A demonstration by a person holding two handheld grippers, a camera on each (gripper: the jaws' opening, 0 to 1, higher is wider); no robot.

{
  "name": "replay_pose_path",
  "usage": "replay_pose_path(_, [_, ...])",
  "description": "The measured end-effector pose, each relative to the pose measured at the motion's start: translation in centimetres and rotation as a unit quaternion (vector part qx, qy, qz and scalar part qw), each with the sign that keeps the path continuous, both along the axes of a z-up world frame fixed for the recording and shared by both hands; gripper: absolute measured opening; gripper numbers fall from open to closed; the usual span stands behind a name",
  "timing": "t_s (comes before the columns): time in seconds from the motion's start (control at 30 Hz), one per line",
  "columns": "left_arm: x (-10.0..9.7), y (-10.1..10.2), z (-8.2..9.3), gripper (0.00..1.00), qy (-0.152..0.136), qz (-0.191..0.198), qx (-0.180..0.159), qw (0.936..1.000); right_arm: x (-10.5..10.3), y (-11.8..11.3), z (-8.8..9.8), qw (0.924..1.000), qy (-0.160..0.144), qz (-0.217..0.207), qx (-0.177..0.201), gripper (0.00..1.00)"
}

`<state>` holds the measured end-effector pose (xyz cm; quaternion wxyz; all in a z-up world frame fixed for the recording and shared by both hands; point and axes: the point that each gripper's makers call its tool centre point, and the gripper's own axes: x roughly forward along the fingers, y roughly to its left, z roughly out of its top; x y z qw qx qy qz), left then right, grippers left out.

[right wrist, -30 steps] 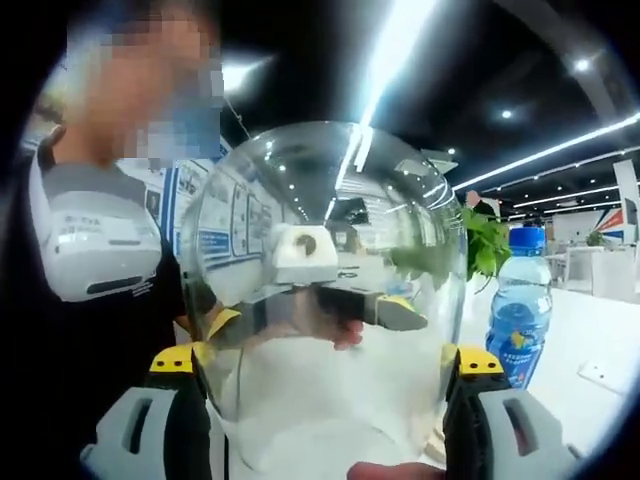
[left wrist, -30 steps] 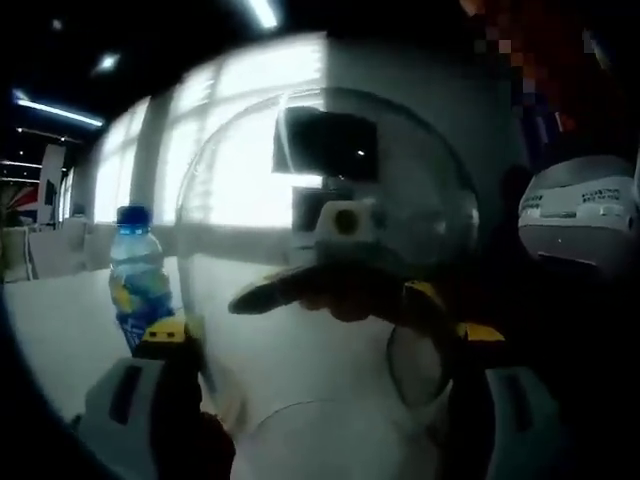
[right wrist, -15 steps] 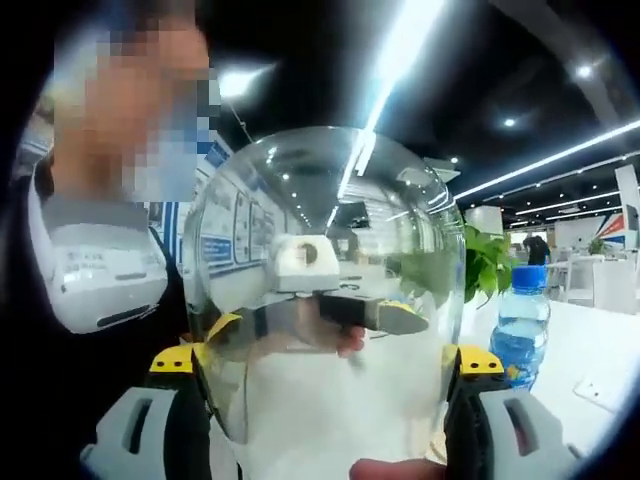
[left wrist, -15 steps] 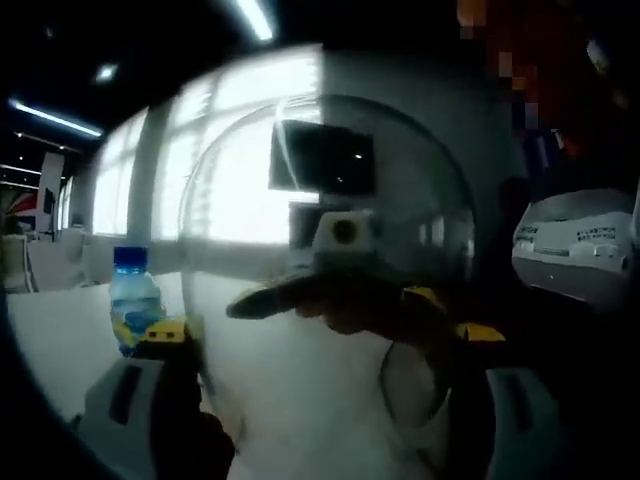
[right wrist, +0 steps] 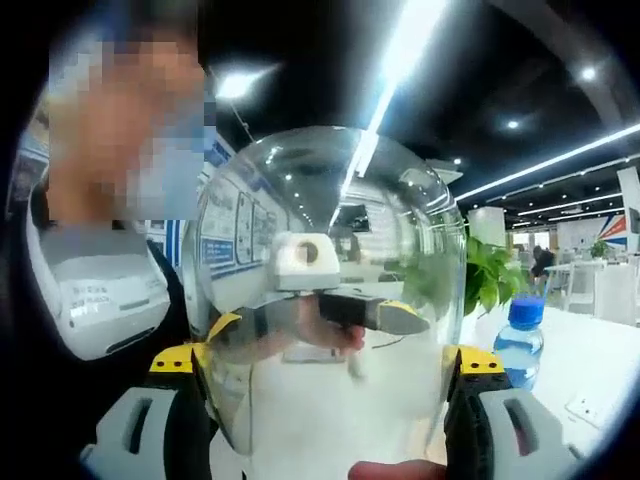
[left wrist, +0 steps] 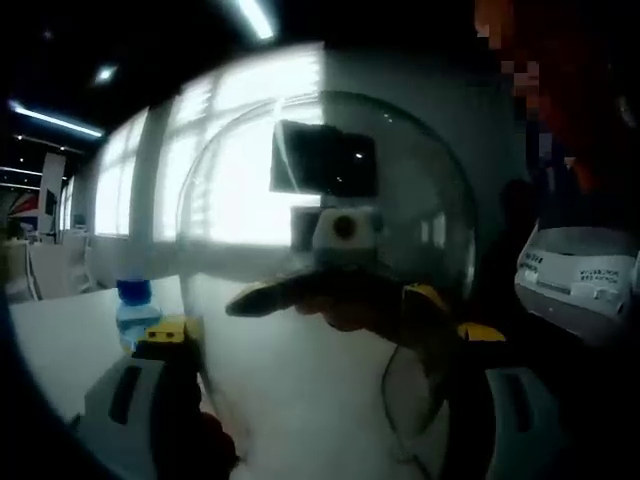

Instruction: Open the cover put in the Mizone put the cover back on

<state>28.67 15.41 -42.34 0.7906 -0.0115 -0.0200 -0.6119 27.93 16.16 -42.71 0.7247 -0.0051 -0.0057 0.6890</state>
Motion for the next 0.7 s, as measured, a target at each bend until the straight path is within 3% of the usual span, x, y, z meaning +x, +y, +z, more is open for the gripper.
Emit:
replay_pose_path(0.3, [0.8, -0.1, 3.5, 0.87, 0.012, 0.004, -0.012, 0.9999, 0.8, -0.3, 3.4, 0.9999, 0.014, 0.004, 0.002, 0.91])
replay_pose_path(0.6, [1.2, -0.2, 6.7, 0.87, -0.001, 0.006, 0.002, 1.0000, 1.1, 0.0, 6.8, 1.0000, -0.002, 0.005, 0.000, 0.91])
replay_pose_path(0.7, [1.7, -0.1, 8.2, 0.87, 0.006, 0.008, 0.002, 0.9999, 1.7, 0.0, 8.1, 0.9999, 0.007, 0.007, 0.009, 0.91])
